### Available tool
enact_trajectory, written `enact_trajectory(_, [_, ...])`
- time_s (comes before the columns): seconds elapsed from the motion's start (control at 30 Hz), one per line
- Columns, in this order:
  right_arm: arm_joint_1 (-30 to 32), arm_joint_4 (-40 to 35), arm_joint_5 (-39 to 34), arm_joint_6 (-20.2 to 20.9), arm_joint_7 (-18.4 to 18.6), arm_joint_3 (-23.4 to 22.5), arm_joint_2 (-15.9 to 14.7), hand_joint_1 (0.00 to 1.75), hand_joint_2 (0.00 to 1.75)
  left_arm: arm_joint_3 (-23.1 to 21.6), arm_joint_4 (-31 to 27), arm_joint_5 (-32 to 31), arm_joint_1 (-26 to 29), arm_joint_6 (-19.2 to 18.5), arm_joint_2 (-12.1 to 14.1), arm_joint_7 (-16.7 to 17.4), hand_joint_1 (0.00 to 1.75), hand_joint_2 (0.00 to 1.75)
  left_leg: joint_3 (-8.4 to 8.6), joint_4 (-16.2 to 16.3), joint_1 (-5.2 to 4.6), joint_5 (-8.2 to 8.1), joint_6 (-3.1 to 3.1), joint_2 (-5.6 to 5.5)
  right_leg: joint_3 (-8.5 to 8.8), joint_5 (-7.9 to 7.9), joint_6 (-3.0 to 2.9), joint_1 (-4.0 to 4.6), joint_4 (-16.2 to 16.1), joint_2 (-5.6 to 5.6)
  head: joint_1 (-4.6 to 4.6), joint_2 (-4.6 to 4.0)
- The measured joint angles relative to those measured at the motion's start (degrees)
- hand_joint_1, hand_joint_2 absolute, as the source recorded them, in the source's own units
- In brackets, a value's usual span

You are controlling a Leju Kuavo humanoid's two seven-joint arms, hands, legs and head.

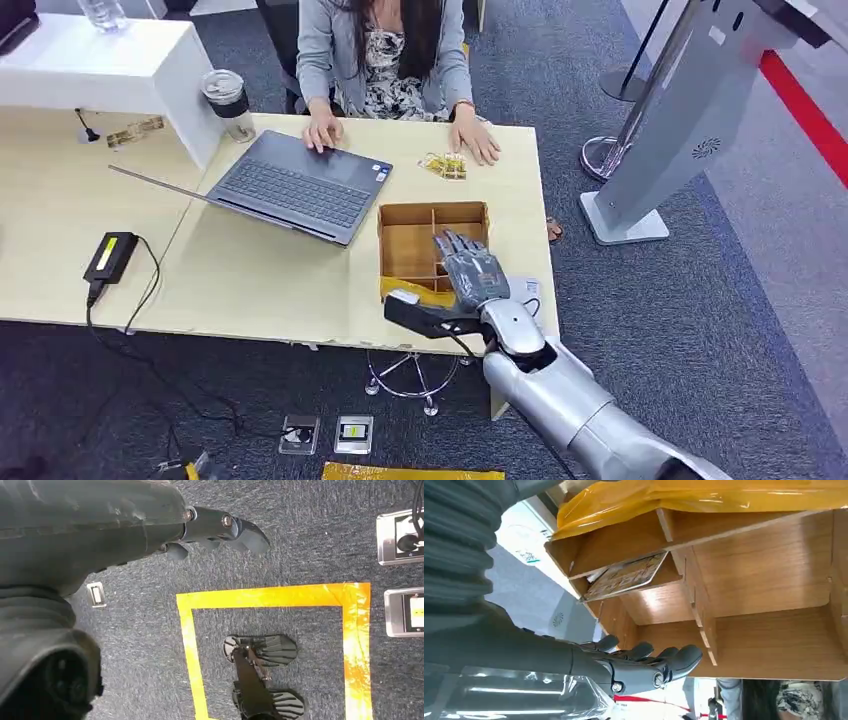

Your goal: Pass the card to the sensor for recognition and then transmit it.

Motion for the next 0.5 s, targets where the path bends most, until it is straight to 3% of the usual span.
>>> enact_trajectory(0.07, [-0.16, 0.35, -0.02, -0.07, 0.00, 0.02, 0.11, 0.16, 1.75, 0.00, 0.00, 0.02, 0.02, 0.02, -0.02, 0.00, 0.00, 0.00, -0.01, 0.00, 0.00, 0.00, 0.00, 0.00, 0.00, 0.00, 0.00, 0.00, 0.00, -0.01, 0.02, 0.00])
enact_trajectory(0.1, [-0.28, 0.59, -0.04, -0.09, 0.00, 0.02, 0.26, 1.57, 1.75, 0.00, 0.00, 0.04, 0.03, 0.04, -0.02, 0.00, 0.00, 0.00, -0.01, 0.00, 0.00, 0.00, 0.00, 0.00, 0.00, 0.00, 0.00, 0.00, 0.00, 0.00, 0.00, 0.00])
enact_trajectory(0.13, [-0.37, 0.76, -0.13, -0.15, -0.02, 0.02, 0.31, 1.73, 1.75, 0.00, 0.00, 0.04, 0.02, 0.07, 0.00, 0.00, 0.00, 0.00, 0.00, 0.00, 0.00, 0.00, 0.00, 0.00, 0.00, 0.00, 0.00, 0.00, 0.00, 0.00, 0.00, 0.00])
enact_trajectory(0.5, [-0.58, 2.27, -0.50, -1.18, -0.61, 0.02, 0.24, 1.75, 1.75, -0.04, 0.00, 0.02, 0.03, 0.04, 0.02, 0.00, 0.00, 0.00, 0.00, 0.00, 0.00, 0.00, 0.00, 0.00, 0.00, 0.00, 0.00, 0.00, 0.00, 0.00, 0.00, 0.00])
